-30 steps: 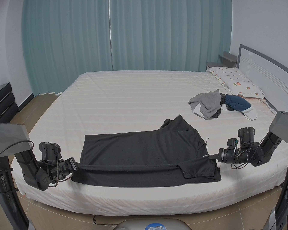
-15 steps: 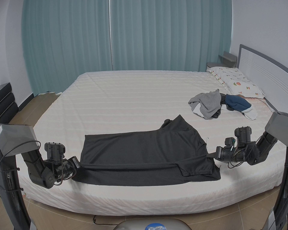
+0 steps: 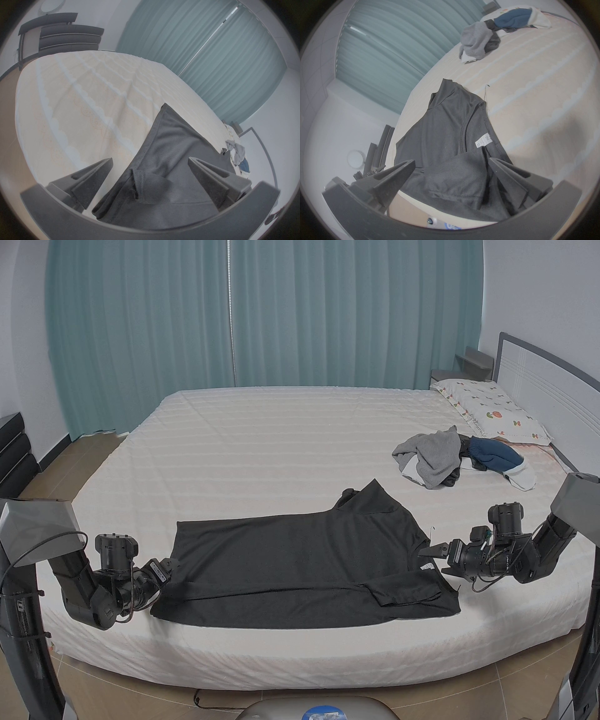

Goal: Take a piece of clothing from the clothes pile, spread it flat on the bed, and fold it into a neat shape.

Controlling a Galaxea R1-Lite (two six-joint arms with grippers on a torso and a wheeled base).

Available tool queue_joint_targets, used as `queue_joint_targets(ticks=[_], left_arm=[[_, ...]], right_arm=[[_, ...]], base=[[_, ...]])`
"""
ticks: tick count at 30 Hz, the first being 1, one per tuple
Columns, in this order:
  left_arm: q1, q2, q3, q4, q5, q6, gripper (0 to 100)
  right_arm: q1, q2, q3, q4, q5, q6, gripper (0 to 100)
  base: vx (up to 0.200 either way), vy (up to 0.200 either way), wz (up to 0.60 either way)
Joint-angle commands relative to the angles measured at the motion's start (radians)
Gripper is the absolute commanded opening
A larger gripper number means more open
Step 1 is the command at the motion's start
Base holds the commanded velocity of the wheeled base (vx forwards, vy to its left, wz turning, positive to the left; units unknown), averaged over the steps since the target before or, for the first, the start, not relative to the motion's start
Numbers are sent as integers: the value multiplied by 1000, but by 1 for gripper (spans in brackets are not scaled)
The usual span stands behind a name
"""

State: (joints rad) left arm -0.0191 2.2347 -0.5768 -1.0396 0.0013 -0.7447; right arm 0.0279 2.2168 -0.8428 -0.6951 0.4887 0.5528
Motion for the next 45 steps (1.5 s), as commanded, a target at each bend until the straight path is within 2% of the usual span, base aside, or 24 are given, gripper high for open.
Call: queue_joint_targets(ticks=[1, 3, 4, 6, 9, 11, 16, 18, 22, 34, 38, 45], left_arm=[[13, -58, 14, 0, -1, -21, 100], [24, -104, 49, 0, -7, -35, 100], [24, -106, 52, 0, -9, -36, 100], [27, -152, 94, 0, -43, -51, 100], [22, -193, 132, 0, -55, -62, 100], [19, -204, 149, 0, -55, -64, 100], [18, -219, 195, 0, -96, -197, 100], [21, -228, 216, 0, -119, -220, 100], [21, -225, 244, 0, -141, -228, 100], [28, -213, 252, 0, -150, -265, 100], [25, -214, 255, 1, -179, -268, 100], [21, -213, 252, 0, -181, -268, 100]], right_arm=[[-3, -77, 51, 3, -1, 44, 100], [-3, -138, 119, 3, -1, 115, 100], [-3, -143, 123, 3, -1, 118, 100], [-3, -223, 217, -1, 1, 191, 100], [-6, -304, 307, -9, 4, 231, 100], [-16, -330, 338, -9, 11, 233, 100], [-26, -353, 363, -9, 17, 236, 100], [-25, -351, 375, -11, 19, 236, 100], [-25, -345, 398, -11, 45, 234, 100], [-43, -370, 404, -11, 62, 231, 100], [-43, -368, 404, -11, 62, 228, 100], [-43, -359, 406, -11, 62, 223, 100]], base=[[0, 0, 0], [0, 0, 0], [0, 0, 0], [0, 0, 0], [0, 0, 0], [0, 0, 0], [0, 120, 0], [0, 200, 0], [0, 200, 0], [0, 0, 0], [200, 0, 0], [143, 0, 0]])
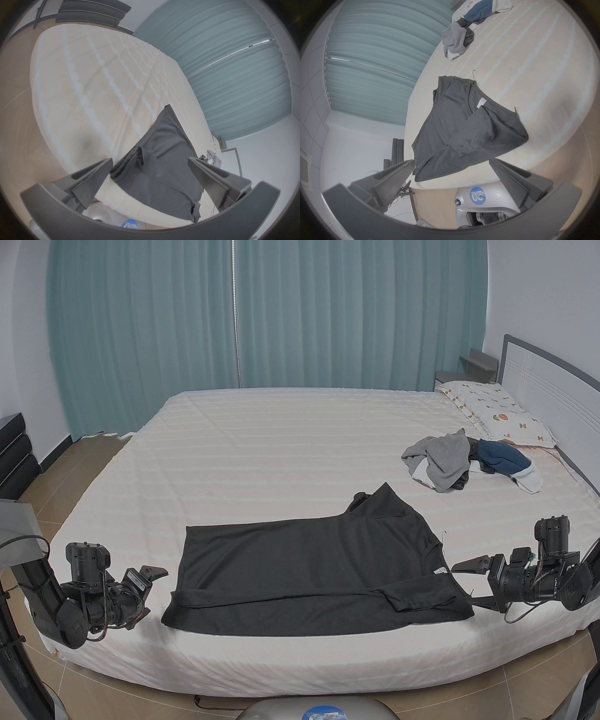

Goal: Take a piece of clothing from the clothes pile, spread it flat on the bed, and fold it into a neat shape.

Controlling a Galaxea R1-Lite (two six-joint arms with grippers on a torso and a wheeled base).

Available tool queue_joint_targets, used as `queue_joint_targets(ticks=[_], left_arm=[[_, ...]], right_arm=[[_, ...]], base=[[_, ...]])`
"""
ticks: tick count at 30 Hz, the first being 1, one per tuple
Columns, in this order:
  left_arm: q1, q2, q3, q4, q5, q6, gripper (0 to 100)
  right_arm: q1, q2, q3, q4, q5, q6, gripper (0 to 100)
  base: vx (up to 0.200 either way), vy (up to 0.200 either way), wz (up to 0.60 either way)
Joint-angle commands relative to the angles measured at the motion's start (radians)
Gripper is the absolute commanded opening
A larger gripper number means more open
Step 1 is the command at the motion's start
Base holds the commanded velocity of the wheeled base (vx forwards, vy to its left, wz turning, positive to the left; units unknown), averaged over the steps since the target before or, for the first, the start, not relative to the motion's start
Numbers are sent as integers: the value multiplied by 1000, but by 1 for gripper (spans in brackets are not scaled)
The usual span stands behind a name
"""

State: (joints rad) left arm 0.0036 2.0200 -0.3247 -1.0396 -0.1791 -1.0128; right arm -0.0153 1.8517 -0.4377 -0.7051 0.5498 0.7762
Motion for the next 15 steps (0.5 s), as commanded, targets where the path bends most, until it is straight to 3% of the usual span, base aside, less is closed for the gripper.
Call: queue_joint_targets(ticks=[1, 4, 15], left_arm=[[-4, -4, -4, -2, 0, 0, 100], [-19, -10, -1, 0, 0, -1, 100], [-248, -3, 9, 21, 13, -1, 100]], right_arm=[[2, 9, 0, -1, 1, 0, 100], [2, 12, 0, -1, 1, -2, 100], [8, 12, 10, -1, -1, -2, 100]], base=[[0, 0, 0], [0, 0, 0], [0, 0, 0]])
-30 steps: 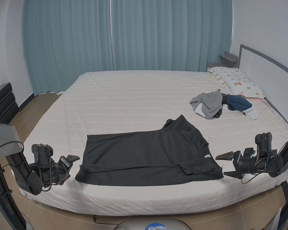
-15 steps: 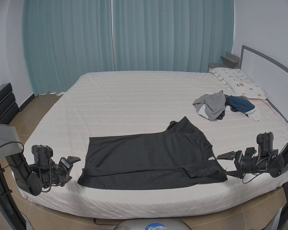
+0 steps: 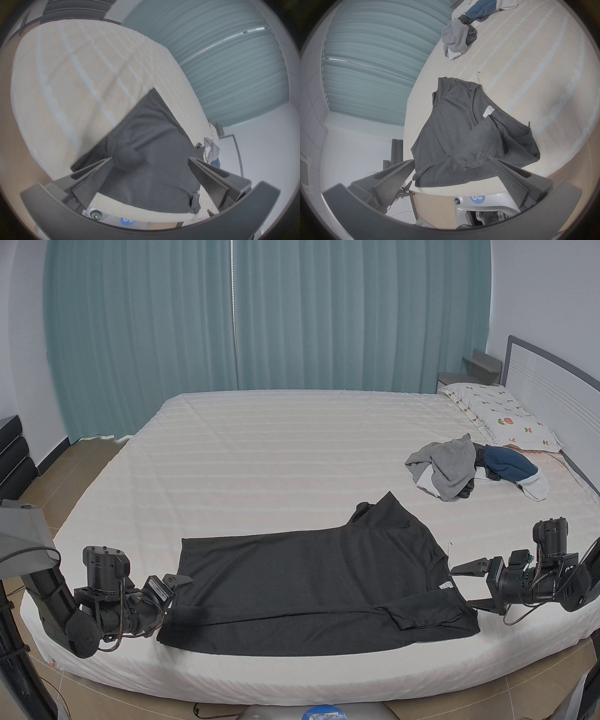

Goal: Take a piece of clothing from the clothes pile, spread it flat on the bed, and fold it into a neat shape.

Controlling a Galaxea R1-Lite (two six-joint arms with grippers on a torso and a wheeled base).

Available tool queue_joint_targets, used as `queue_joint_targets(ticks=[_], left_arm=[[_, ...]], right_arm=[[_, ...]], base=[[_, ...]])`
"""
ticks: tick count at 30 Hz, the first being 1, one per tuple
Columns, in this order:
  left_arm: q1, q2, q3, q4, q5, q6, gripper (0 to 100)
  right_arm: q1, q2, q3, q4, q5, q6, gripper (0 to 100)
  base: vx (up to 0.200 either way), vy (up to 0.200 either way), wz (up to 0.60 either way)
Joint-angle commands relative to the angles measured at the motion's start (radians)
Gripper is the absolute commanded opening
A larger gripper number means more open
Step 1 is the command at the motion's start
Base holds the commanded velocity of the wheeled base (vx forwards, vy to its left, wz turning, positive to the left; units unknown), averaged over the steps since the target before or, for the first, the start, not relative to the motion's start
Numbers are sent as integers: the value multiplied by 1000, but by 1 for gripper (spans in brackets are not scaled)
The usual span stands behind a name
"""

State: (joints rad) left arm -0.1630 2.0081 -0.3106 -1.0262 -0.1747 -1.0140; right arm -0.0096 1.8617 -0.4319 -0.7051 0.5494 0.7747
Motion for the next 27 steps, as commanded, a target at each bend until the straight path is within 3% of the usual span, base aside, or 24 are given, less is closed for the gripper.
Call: queue_joint_targets(ticks=[1, 17, 27], left_arm=[[-93, 17, -10, 18, 9, 0, 100], [-113, 152, -166, 147, 115, 23, 100], [-72, 181, -329, 258, 155, 52, 100]], right_arm=[[2, 4, 5, -1, 0, 0, 100], [-3, 2, 7, -1, -3, 0, 100], [-6, 5, 7, -1, -5, 0, 100]], base=[[0, 0, 0], [0, 0, 0], [0, 0, 0]])
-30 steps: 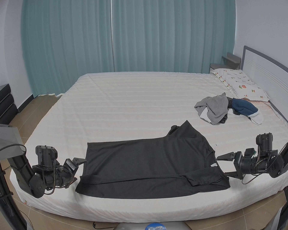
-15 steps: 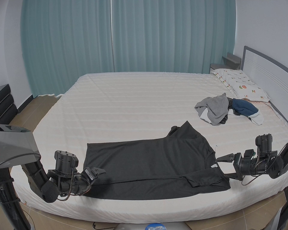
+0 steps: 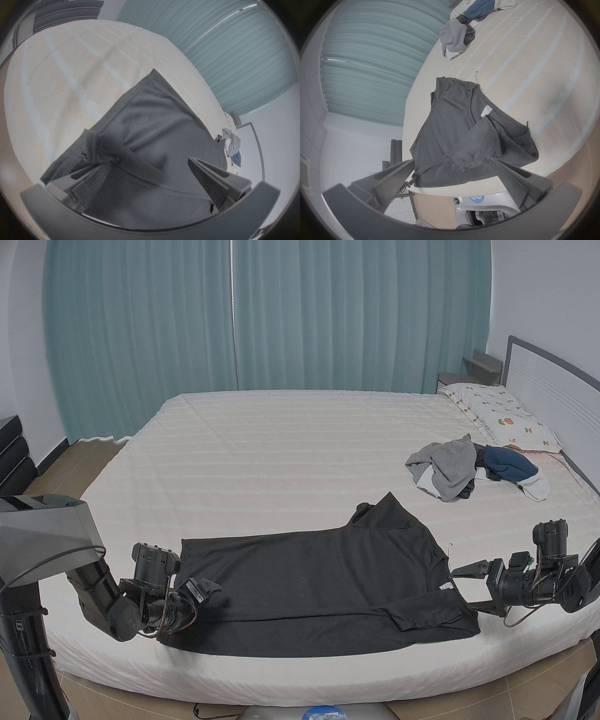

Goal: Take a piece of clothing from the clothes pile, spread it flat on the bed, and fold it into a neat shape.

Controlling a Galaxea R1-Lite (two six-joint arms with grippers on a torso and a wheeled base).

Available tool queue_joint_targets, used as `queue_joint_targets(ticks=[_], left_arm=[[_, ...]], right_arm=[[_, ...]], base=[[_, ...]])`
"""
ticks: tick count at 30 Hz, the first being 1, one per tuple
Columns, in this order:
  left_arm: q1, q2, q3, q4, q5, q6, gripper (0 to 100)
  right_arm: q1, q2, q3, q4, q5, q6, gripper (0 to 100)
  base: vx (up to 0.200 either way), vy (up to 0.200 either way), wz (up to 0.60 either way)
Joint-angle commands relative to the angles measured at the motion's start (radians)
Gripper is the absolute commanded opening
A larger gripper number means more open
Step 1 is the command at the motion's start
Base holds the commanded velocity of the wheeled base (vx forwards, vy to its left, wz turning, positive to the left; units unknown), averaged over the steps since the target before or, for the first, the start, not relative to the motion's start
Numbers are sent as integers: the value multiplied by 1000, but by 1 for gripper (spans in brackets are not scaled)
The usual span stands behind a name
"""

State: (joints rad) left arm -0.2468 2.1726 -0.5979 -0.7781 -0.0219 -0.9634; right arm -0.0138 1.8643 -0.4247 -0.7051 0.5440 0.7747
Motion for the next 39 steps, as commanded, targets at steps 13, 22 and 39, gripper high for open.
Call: queue_joint_targets(ticks=[13, 22, 39], left_arm=[[86, -37, -186, 155, 4, 3, 100], [152, -28, -221, 152, -9, -11, 100], [173, -31, -99, 160, -101, 84, 100]], right_arm=[[-3, 1, 0, -1, -1, 0, 100], [-2, 3, 1, -1, -3, 0, 100], [-6, 27, 0, -1, -6, -25, 100]], base=[[0, 0, 0], [0, 0, 0], [0, 0, 0]])
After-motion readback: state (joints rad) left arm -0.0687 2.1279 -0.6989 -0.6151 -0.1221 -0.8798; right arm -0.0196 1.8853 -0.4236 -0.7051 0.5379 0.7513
